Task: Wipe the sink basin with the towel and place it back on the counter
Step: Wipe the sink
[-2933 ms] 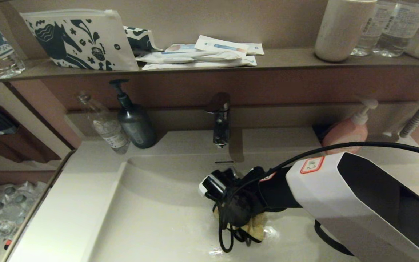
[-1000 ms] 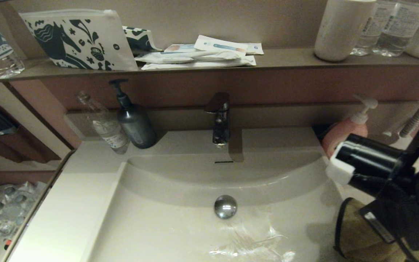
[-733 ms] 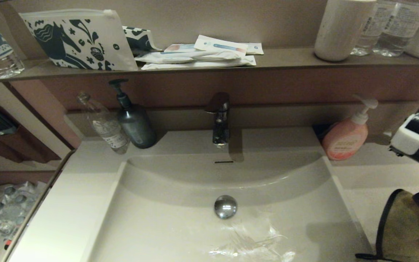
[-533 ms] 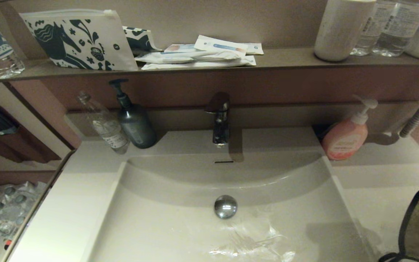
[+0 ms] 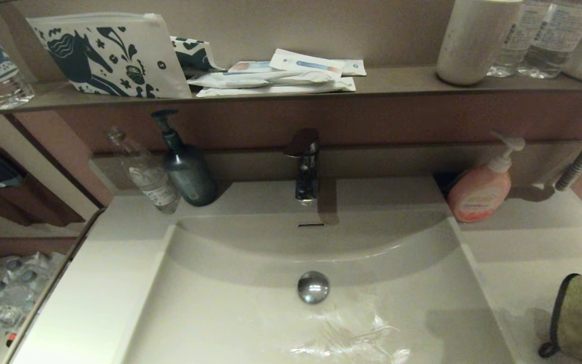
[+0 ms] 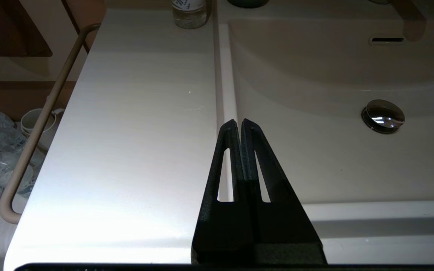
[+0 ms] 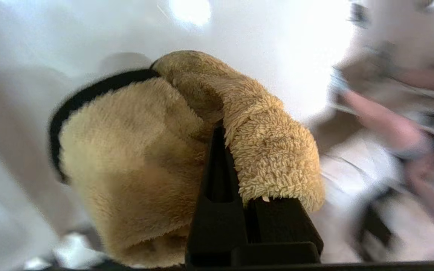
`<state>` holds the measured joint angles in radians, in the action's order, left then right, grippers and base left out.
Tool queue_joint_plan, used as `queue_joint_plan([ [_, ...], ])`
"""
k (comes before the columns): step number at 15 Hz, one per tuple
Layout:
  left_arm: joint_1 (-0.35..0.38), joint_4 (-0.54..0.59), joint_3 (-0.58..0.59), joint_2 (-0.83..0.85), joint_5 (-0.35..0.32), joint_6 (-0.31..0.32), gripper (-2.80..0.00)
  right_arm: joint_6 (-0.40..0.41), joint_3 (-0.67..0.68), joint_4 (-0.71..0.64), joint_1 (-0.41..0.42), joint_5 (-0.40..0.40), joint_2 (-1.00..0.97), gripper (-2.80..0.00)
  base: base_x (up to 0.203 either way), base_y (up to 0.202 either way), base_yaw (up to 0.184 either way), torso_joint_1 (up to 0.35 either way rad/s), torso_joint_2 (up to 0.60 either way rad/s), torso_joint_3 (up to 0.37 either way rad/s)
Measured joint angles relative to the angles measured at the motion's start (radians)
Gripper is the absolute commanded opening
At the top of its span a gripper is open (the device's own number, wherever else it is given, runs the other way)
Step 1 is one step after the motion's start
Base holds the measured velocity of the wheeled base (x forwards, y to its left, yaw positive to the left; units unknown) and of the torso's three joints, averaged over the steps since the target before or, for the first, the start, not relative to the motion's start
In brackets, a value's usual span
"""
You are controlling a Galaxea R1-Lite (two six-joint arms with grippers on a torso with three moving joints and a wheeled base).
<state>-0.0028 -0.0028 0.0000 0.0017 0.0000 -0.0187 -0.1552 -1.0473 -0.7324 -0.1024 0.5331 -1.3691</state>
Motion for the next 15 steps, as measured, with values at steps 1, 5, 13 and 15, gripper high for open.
queue_joint_plan([
  [1, 0.000, 0.000, 0.000, 0.000, 0.000, 0.000, -2.80, 0.008, 0.016, 0.056, 0.020, -0.056, 0.000, -2.80, 0.000, 0.000, 0.000, 0.000, 0.00, 0.000],
  [5, 0.000, 0.000, 0.000, 0.000, 0.000, 0.000, -2.80, 0.011, 0.148, 0.319, 0.058, -0.169, -0.034, -2.80, 0.000, 0.000, 0.000, 0.000, 0.00, 0.000],
  [13, 0.000, 0.000, 0.000, 0.000, 0.000, 0.000, -2.80, 0.034, 0.498, 0.970, 0.080, -0.308, -0.148, -2.80, 0.000, 0.000, 0.000, 0.000, 0.00, 0.000],
  [15, 0.000, 0.000, 0.000, 0.000, 0.000, 0.000, -2.80, 0.067, 0.533, 1.066, 0.114, -0.308, -0.196, -2.80, 0.000, 0.000, 0.000, 0.000, 0.00, 0.000],
])
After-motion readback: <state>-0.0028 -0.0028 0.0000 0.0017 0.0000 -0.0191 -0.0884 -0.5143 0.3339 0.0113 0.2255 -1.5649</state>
